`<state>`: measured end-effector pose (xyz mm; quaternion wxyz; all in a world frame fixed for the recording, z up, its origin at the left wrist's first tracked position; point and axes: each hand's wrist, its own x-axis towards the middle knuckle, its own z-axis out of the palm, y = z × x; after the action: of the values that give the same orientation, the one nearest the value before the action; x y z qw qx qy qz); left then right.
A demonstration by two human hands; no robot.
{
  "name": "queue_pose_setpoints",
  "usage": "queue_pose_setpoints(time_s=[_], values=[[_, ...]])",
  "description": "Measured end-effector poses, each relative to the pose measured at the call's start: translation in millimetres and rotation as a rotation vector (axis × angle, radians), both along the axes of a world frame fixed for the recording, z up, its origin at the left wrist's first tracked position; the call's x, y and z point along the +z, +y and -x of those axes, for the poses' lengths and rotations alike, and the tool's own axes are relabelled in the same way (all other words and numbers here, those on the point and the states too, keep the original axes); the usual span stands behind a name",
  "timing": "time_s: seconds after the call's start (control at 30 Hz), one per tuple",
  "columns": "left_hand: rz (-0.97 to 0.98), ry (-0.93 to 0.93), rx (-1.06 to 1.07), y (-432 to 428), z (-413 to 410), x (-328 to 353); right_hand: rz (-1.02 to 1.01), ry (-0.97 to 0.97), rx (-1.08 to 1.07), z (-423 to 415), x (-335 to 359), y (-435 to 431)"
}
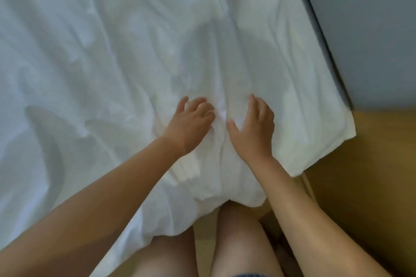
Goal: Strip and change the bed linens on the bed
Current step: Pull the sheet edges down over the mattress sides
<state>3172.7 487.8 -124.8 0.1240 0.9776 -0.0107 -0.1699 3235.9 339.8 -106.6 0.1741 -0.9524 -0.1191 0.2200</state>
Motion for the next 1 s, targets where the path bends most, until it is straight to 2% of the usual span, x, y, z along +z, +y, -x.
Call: queue_pose_setpoints(time_s=[0.07,0.13,0.23,0.3,0.33,0.4,0.47,0.53,0.63,0.7,0.73,0.8,0.87,1.0], values=[[0.027,-0.176,0.020,0,-6,-2,-0.019,0.014,0.023,-13,-6,-2],[0.099,-0.196,0.137,0,-7,0,-0.087,0.078,0.009,-27,-10,-6],[0.341,0.025,0.619,-14,-21,17,-0.265,0.176,0.046,-42,-2,-6],[0.574,0.107,0.968,-25,-42,29,-0.353,0.316,0.232,-40,12,-5],[0.688,0.112,1.077,-31,-52,34,-0.374,0.393,0.358,-35,20,-6],[0.775,0.071,1.233,-38,-70,43,-0.356,0.493,0.542,-28,33,-10],[0.794,0.022,1.436,-43,-81,51,-0.320,0.565,0.551,-40,37,-12],[0.832,-0.001,1.580,-45,-83,58,-0.381,0.635,0.410,-60,36,-10],[0.747,-0.031,1.613,-39,-65,67,-0.531,0.431,0.090,-98,30,-1],[0.539,-0.020,1.596,-28,-32,68,-0.523,0.269,-0.009,-123,19,6],[0.416,0.010,1.590,-22,-15,68,-0.450,0.233,0.003,-133,11,10],[0.250,0.075,1.587,-15,14,68,-0.216,0.267,0.063,-148,-9,15],[0.199,0.153,1.547,-13,18,62,-0.039,0.321,0.108,-153,-23,18],[0.165,0.222,1.413,-5,-24,52,0.014,0.374,0.128,-151,-37,20]])
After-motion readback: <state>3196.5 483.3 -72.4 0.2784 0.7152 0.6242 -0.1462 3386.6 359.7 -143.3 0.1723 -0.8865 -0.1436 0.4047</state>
